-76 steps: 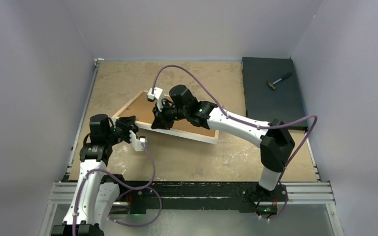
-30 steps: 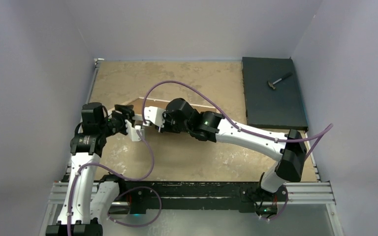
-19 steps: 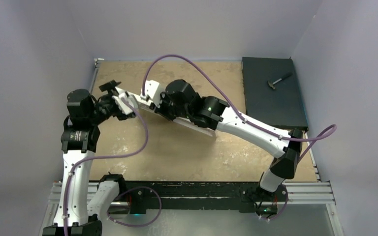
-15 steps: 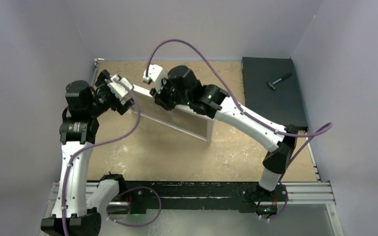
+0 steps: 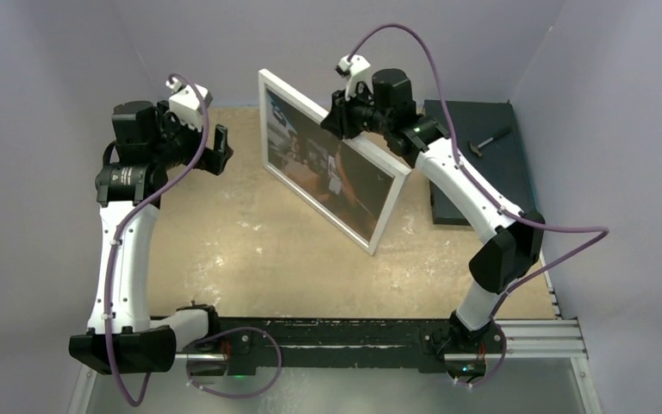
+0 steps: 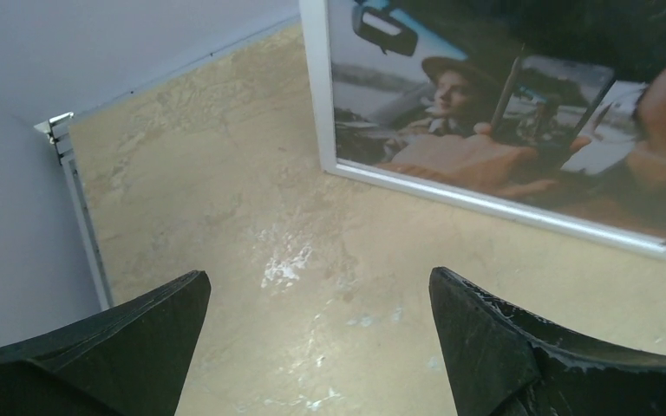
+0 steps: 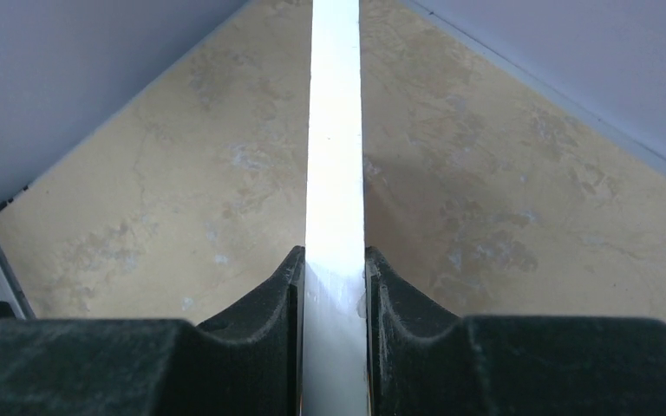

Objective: Put the photo into the frame

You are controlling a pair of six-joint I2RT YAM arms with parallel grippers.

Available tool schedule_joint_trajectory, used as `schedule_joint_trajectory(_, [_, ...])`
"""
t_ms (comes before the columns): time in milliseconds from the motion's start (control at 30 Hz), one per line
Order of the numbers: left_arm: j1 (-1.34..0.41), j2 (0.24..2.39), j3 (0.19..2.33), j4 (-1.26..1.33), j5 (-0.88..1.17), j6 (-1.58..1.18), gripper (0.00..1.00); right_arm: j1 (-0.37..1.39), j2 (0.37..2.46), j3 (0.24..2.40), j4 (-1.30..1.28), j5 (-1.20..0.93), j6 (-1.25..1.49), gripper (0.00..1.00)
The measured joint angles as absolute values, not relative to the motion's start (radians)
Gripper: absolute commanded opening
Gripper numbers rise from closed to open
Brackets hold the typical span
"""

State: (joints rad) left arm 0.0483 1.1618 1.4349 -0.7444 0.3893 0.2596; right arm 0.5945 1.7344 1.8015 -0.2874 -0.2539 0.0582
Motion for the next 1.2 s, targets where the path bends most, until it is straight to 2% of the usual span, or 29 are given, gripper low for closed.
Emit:
schedule_joint_trajectory(133, [0.049,1.216,1.520,-0.784,0.381,0.195,0.98,0.512,1.708,1.720,-0.189,-0.314,0.126,0.15])
schedule_joint_trajectory(267, [0.056,1.324,1.546,-0.837,0.350,0.194,0.99,0.403,1.639,1.546,-0.046,-0.386,0.246,0.17])
schedule_joint_trajectory(433, [0.090,1.427,1.468,-0.901,0.337,0.201,1.00,0.272,1.595,1.267,0.135,-0.451,0.421,0.16])
schedule_joint_trajectory(733, [0.105,1.393,1.318,-0.910,0.325,0.301,1.00,0.208,1.609,0.846,0.458,-0.526,0.730,0.14])
schedule_joint_trajectory(933, [0.128,1.374,1.216,-0.894,0.308,0.364,1.00,0.197,1.608,0.640,0.745,-0.486,0.881,0.17])
schedule_joint_trajectory(1200, [0.146,1.374,1.167,-0.846,0.306,0.382,1.00,0.197,1.554,0.414,1.011,-0.250,1.008,0.26])
